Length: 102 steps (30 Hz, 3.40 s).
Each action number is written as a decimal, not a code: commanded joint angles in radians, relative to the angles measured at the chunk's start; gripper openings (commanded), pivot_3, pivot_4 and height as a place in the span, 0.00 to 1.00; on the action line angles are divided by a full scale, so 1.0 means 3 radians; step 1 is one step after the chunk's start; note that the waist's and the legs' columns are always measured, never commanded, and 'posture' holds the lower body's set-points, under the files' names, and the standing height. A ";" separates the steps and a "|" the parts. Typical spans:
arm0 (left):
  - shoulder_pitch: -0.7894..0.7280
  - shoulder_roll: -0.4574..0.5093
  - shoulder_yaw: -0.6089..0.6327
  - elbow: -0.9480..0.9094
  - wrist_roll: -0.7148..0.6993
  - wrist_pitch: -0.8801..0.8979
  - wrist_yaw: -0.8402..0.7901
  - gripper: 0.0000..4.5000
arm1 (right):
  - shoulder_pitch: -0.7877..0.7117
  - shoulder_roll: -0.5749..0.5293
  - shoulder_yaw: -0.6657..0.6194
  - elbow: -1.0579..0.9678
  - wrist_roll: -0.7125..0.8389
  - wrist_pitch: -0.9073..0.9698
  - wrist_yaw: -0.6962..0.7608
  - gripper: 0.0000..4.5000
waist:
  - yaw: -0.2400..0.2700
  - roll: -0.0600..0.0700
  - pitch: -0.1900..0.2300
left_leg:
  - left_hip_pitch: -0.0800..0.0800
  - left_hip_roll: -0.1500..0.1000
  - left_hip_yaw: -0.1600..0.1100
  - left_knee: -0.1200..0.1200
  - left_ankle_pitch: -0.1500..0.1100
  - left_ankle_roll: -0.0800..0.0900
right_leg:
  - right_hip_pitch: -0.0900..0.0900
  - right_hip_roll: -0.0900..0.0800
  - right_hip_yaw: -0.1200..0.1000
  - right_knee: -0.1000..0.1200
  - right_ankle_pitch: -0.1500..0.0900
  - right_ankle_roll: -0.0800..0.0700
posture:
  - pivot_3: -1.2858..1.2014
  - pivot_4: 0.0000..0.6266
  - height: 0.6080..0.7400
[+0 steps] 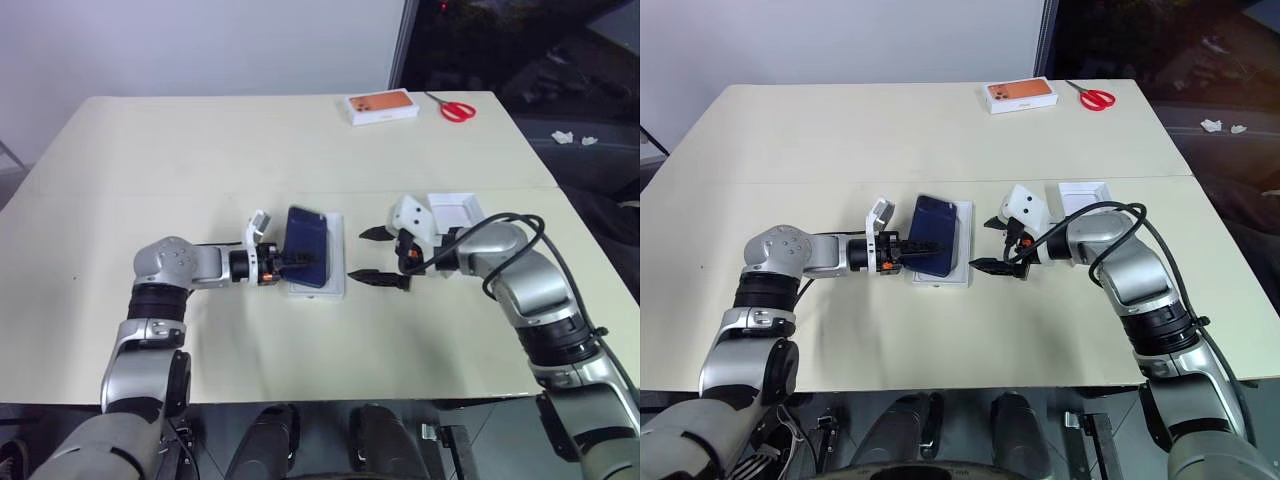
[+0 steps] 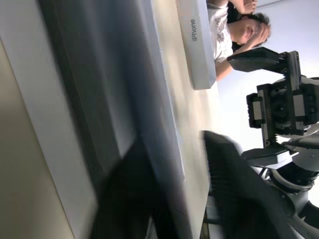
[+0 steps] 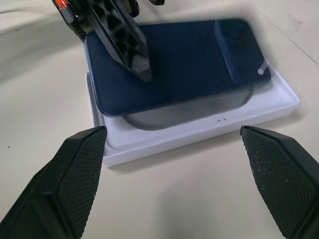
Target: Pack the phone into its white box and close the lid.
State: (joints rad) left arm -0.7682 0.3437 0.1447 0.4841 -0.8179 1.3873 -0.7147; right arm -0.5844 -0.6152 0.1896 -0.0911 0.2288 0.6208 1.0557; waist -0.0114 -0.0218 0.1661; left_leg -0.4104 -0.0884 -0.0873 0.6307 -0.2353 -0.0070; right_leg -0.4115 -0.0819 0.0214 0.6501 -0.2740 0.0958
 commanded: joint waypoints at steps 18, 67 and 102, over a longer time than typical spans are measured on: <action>-0.0110 0.0030 0.0345 -0.0726 -0.0127 0.0509 0.0238 1.00 | -0.0115 0.0111 0.0107 0.0166 -0.0066 -0.0219 -0.0073 1.00 | -0.0006 0.0000 0.0001 | 0.0002 0.0000 0.0000 0.0000 0.0001 -0.0002 | -0.0001 0.0001 0.0001 0.0004 0.0000 0.0000 | 0.52 0.24 1.00; 0.0307 -0.0357 -0.1072 -0.0620 0.1303 -0.1347 0.0141 0.00 | -0.0272 0.0120 0.0309 0.1030 -0.0912 -0.0879 -0.0499 0.01 | 0.0113 0.0006 -0.0002 | 0.0008 -0.0010 -0.0002 0.0010 0.0011 -0.0017 | 0.0016 -0.0001 -0.0009 0.0001 0.0000 -0.0001 | 0.52 0.24 1.00; 0.0020 -0.0145 -0.0673 -0.0286 0.1729 -0.2449 -0.0475 0.40 | -0.0224 -0.0529 -0.0434 0.0782 -0.0422 -0.0199 -0.0257 0.56 | -0.0011 0.0014 0.0006 | 0.0001 -0.0002 0.0000 0.0032 -0.0009 0.0015 | 0.0015 0.0001 -0.0005 0.0006 0.0000 0.0002 | 0.52 0.24 1.00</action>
State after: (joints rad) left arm -0.7652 0.2734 -0.0951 0.4649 -0.2761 0.6815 -0.8437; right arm -0.6165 -0.7523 0.1007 0.2143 0.0651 0.5015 0.9634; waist -0.0148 -0.0175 0.1678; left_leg -0.4102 -0.0889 -0.0873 0.6400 -0.2379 -0.0027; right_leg -0.4074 -0.0815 0.0200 0.6520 -0.2739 0.0963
